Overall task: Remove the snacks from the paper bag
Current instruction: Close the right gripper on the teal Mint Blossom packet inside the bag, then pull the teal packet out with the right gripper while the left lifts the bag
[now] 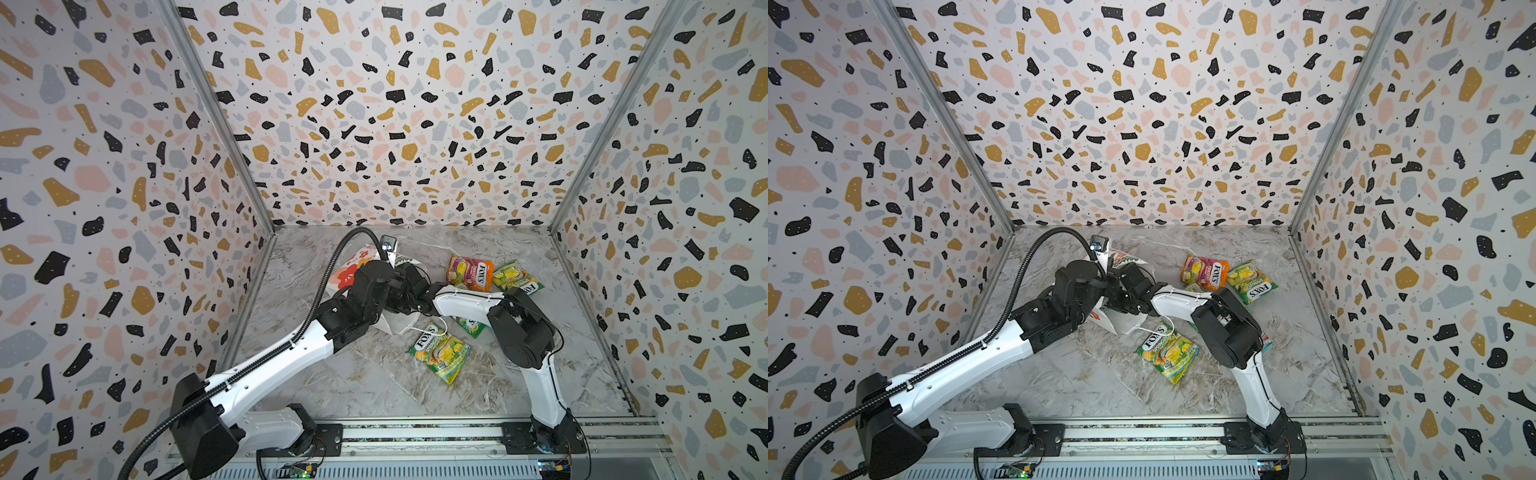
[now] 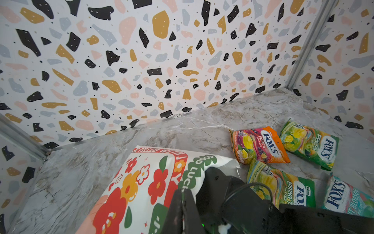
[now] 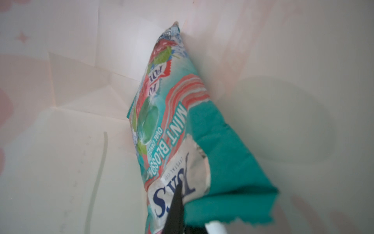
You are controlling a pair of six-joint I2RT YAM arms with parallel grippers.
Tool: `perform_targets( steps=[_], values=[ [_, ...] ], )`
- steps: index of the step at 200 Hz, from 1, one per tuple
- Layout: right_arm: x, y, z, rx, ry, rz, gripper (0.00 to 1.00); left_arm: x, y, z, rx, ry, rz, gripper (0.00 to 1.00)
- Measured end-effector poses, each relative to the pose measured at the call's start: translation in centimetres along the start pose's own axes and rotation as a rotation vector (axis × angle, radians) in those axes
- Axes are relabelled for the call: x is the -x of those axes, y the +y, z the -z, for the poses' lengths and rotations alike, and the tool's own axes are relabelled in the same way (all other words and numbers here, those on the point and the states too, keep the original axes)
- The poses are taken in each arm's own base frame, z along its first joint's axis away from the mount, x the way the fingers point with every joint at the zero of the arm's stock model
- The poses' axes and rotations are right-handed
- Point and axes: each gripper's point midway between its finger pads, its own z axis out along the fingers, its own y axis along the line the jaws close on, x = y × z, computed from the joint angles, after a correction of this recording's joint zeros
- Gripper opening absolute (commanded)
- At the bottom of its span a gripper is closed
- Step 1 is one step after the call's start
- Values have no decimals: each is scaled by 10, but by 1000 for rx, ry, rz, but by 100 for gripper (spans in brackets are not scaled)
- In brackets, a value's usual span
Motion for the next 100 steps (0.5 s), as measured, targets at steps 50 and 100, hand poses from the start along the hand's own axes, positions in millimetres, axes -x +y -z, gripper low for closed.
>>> perform_targets(
  steps=[50, 100],
  values=[
    [-5, 9, 32, 17, -11, 83, 0, 3, 20, 1, 118, -15, 3, 0],
    [-6, 35, 69, 62, -37, 186, 0, 7, 35, 5, 203, -33, 9, 0]
  ],
)
